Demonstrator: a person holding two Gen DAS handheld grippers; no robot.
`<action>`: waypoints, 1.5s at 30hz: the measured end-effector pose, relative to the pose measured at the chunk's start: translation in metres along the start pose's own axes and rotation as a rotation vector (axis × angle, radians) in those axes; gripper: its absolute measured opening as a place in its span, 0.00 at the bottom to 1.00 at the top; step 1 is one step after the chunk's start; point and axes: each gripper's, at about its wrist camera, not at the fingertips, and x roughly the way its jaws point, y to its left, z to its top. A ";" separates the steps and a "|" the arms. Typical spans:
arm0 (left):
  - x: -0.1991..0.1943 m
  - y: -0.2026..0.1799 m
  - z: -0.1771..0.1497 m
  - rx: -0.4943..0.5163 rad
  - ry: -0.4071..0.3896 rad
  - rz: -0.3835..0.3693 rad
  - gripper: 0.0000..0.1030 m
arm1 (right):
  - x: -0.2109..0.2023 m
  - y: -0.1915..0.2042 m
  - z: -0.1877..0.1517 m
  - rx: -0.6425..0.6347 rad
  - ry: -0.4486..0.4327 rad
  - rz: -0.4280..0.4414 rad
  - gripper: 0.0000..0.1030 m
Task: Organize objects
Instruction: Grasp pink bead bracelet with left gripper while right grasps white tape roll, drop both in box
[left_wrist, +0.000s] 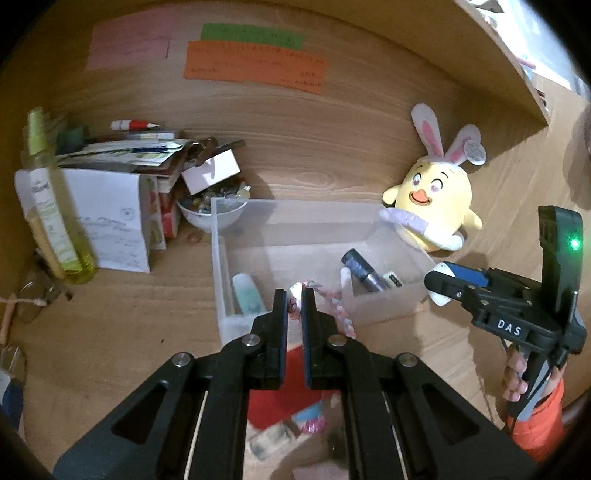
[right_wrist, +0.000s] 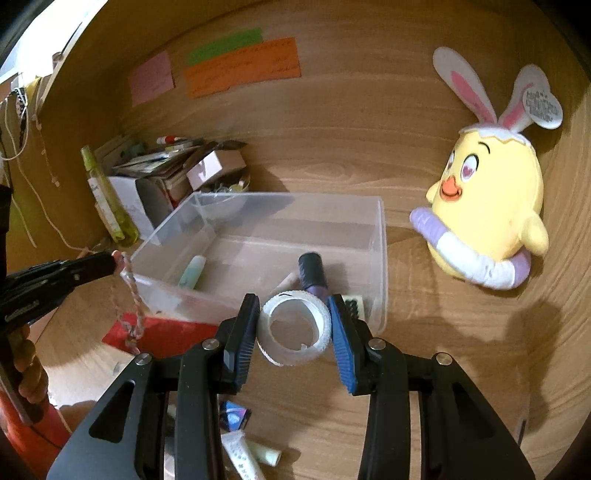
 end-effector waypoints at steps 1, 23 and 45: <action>0.004 0.001 0.004 -0.003 0.005 -0.006 0.06 | 0.001 0.000 0.002 -0.001 -0.002 -0.002 0.34; 0.099 0.022 0.042 -0.035 0.168 0.043 0.06 | 0.083 0.006 0.034 -0.095 0.133 -0.074 0.34; 0.034 0.008 0.031 0.049 0.059 0.081 0.52 | 0.059 0.020 0.038 -0.146 0.124 -0.071 0.55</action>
